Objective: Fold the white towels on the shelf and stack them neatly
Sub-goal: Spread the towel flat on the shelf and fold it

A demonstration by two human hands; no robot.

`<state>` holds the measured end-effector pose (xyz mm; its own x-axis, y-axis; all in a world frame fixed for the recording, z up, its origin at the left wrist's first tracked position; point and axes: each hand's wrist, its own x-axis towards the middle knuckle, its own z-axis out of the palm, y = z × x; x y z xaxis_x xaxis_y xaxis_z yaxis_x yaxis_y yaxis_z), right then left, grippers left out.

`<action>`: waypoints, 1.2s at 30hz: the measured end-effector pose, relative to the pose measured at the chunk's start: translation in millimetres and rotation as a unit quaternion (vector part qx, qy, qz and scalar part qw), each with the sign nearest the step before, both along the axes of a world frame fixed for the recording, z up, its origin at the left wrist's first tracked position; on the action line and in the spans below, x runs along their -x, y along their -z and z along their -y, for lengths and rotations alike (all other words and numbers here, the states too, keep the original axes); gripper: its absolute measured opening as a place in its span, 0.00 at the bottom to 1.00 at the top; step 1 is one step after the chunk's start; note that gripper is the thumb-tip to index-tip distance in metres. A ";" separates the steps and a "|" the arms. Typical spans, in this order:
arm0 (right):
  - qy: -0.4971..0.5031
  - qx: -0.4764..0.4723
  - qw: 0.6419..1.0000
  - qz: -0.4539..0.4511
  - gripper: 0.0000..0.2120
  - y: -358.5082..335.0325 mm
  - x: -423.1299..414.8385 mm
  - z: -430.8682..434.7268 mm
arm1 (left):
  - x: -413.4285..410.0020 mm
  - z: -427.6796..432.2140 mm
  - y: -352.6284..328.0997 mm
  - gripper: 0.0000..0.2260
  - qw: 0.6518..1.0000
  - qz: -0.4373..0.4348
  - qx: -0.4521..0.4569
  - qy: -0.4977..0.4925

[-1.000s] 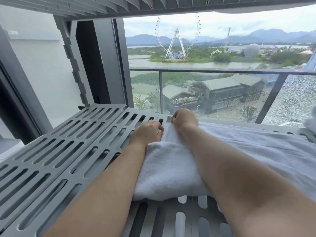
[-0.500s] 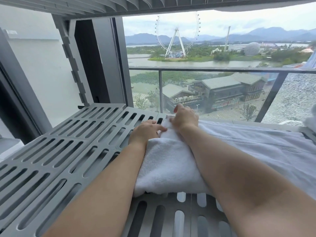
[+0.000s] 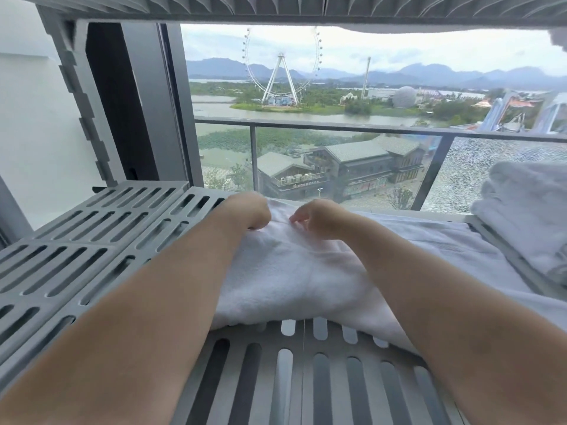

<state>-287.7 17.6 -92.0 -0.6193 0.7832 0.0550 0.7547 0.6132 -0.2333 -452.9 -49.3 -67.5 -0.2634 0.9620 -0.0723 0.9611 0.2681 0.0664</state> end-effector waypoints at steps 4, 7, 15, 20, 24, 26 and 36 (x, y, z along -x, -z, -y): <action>0.030 -0.007 0.998 -0.052 0.20 5.2 -15.1 -0.6 | -28.9 -2.5 -15.0 0.07 0.993 -0.106 0.033 0.026; 0.088 -0.044 0.989 -0.114 0.17 1.8 -37.5 -5.4 | -51.4 -11.1 -12.5 0.16 0.993 -0.097 0.000 0.066; 0.218 -0.105 0.960 -0.140 0.15 0.6 -137.0 -20.9 | -118.2 -29.9 1.0 0.19 0.987 -0.042 -0.033 0.153; 0.278 -0.088 0.947 -0.132 0.16 5.2 -188.8 -27.6 | -148.0 -48.0 -0.7 0.19 0.985 -0.055 -0.032 0.163; 0.357 -0.084 0.917 -0.156 0.18 4.0 -234.0 -36.7 | -174.5 -61.5 -0.4 0.16 0.981 -0.050 -0.031 0.184; 0.362 -0.076 0.916 -0.154 0.17 6.8 -250.9 -40.5 | -188.7 -66.5 -0.3 0.16 0.979 -0.045 -0.031 0.196; 0.323 -0.010 0.943 -0.077 0.19 13.0 -284.0 -58.3 | -241.9 -102.4 18.4 0.14 0.975 -0.058 -0.062 0.207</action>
<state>-3.7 75.9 -105.0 0.0027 0.9922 0.1248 0.9302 0.0433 -0.3644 -211.0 53.1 -86.0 0.1492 0.9871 0.0586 0.9882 -0.1469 -0.0424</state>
